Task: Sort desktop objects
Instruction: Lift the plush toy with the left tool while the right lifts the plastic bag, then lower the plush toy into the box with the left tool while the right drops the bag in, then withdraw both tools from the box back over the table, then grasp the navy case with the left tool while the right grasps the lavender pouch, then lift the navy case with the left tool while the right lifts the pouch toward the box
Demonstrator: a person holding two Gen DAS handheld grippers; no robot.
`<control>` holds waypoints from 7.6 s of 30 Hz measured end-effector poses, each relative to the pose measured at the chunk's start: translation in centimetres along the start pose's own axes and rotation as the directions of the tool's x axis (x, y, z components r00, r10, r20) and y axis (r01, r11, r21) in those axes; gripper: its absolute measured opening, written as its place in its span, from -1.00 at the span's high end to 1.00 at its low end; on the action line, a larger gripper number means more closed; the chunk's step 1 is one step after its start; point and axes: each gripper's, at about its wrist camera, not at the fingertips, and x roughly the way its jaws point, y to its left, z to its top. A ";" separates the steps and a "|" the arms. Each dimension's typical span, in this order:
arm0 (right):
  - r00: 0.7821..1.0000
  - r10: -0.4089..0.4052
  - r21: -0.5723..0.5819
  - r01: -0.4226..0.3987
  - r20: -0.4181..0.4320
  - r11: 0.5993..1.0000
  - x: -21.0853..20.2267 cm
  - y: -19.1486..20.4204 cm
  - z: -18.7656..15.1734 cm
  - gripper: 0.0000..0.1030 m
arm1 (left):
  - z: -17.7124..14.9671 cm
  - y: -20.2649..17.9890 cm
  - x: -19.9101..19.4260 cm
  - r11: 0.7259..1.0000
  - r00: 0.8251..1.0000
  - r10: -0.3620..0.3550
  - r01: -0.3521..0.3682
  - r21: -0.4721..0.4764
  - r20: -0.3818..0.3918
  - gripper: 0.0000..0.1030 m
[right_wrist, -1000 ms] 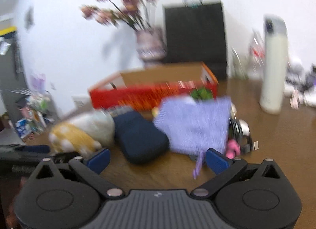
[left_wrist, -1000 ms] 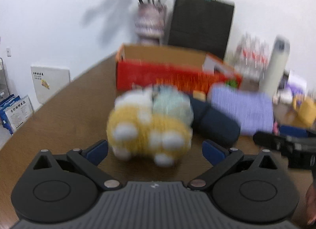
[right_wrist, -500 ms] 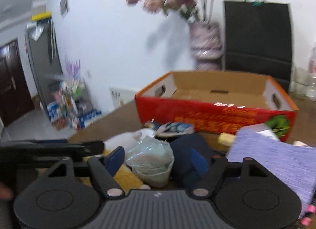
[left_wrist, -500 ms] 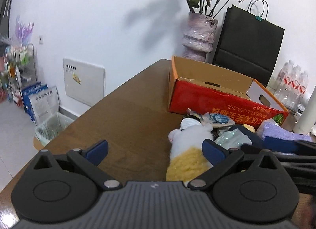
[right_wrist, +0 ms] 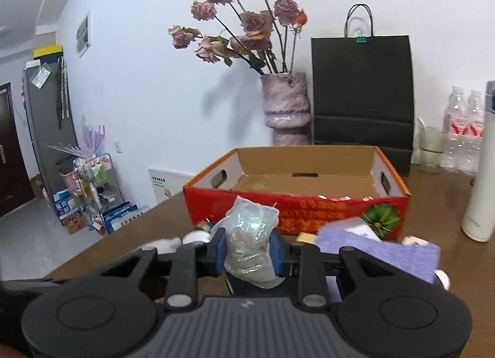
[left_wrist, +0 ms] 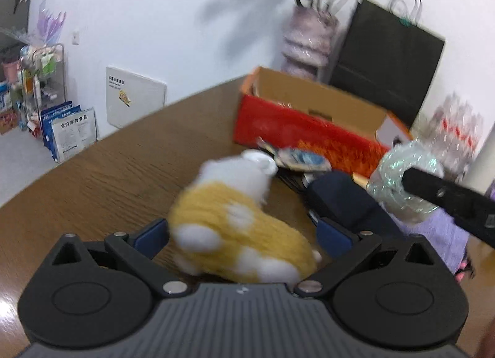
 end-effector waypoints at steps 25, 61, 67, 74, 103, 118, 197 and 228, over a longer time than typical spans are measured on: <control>0.998 0.028 0.003 -0.028 -0.051 1.000 -2.5 0.0 -4.7 0.28 | -1.4 3.9 -3.4 0.988 0.997 -0.074 0.072 0.135 0.008 -0.64; 0.994 -0.104 -0.121 0.099 -0.033 0.988 8.8 -7.2 13.4 0.30 | 18.3 -5.1 9.4 0.973 0.984 -0.135 0.109 0.205 0.118 0.08; 0.952 -0.146 -0.051 0.137 -0.268 0.989 22.1 -13.5 15.8 0.30 | 21.6 -5.8 18.9 0.982 0.995 -0.054 0.067 0.174 -0.079 0.08; 0.870 -0.301 -0.145 0.264 -0.391 0.953 30.9 -15.4 13.8 0.23 | 21.6 -6.4 22.7 0.962 0.993 0.032 0.000 0.271 -0.114 -0.10; 0.954 -0.129 0.041 0.146 -0.271 0.988 13.7 -10.1 17.7 -0.60 | 23.6 -4.2 5.5 0.968 0.984 -0.168 0.175 0.181 -0.052 -1.00; 0.994 -0.101 0.055 0.098 0.051 0.994 -0.3 -2.2 2.0 -0.66 | 6.5 0.6 -5.3 0.944 0.964 -0.241 0.206 0.256 0.110 -1.00; 0.985 -0.138 0.128 0.124 0.104 0.984 0.3 -11.0 -3.3 0.78 | 3.0 -10.7 6.6 0.943 0.987 -0.124 0.149 0.296 -0.100 -0.54; 0.971 0.052 -0.228 -0.106 -0.232 0.968 -0.3 1.3 -6.2 -0.48 | 1.7 3.3 1.8 0.894 0.965 -0.227 0.261 0.365 -0.133 -0.22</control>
